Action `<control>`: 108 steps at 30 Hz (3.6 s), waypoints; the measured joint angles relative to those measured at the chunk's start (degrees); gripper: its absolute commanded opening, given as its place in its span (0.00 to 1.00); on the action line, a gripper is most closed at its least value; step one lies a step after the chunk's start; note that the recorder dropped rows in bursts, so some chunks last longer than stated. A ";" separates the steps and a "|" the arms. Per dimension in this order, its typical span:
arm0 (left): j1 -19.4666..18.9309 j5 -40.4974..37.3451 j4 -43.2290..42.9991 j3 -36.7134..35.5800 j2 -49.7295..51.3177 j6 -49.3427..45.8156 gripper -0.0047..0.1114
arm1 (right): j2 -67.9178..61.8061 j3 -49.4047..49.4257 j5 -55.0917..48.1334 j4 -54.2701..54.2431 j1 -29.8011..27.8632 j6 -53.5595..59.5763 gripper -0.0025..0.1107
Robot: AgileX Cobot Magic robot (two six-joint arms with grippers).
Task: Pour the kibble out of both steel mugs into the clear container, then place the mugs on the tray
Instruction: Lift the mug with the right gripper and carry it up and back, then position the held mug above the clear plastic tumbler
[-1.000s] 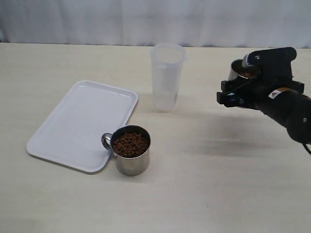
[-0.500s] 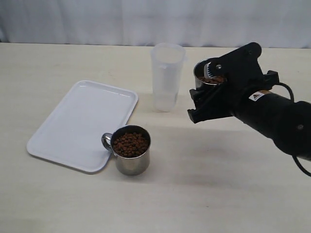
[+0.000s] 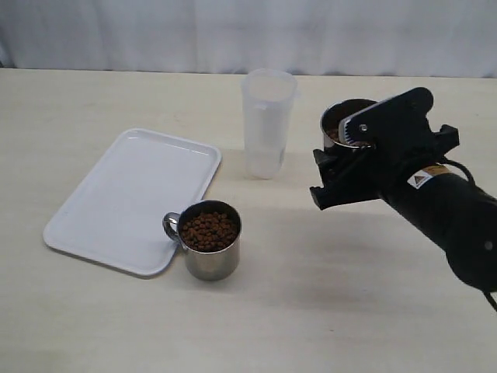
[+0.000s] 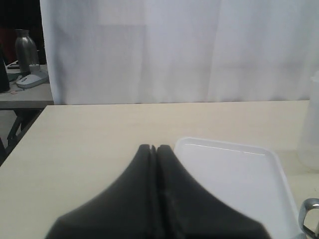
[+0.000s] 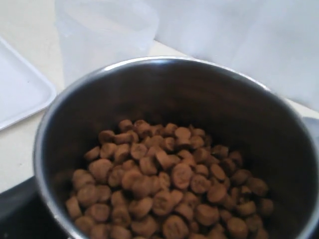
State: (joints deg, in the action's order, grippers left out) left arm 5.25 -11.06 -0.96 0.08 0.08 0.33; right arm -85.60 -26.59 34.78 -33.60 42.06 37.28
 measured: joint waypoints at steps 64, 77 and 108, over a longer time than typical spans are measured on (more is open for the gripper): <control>0.00 0.00 0.00 0.00 0.00 0.00 0.04 | -10.67 -36.96 -67.41 114.86 -0.65 -92.73 0.06; 0.00 0.00 0.00 0.00 0.00 0.00 0.04 | -15.61 -39.45 -68.40 130.68 -0.10 -95.29 0.06; 0.00 0.00 0.00 0.00 0.00 0.00 0.04 | -19.62 -43.46 -69.69 132.29 -0.10 -75.27 0.06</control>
State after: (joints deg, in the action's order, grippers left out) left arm 5.25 -11.06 -0.96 0.08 0.08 0.33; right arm -105.22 -70.05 -34.91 98.69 41.96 -37.99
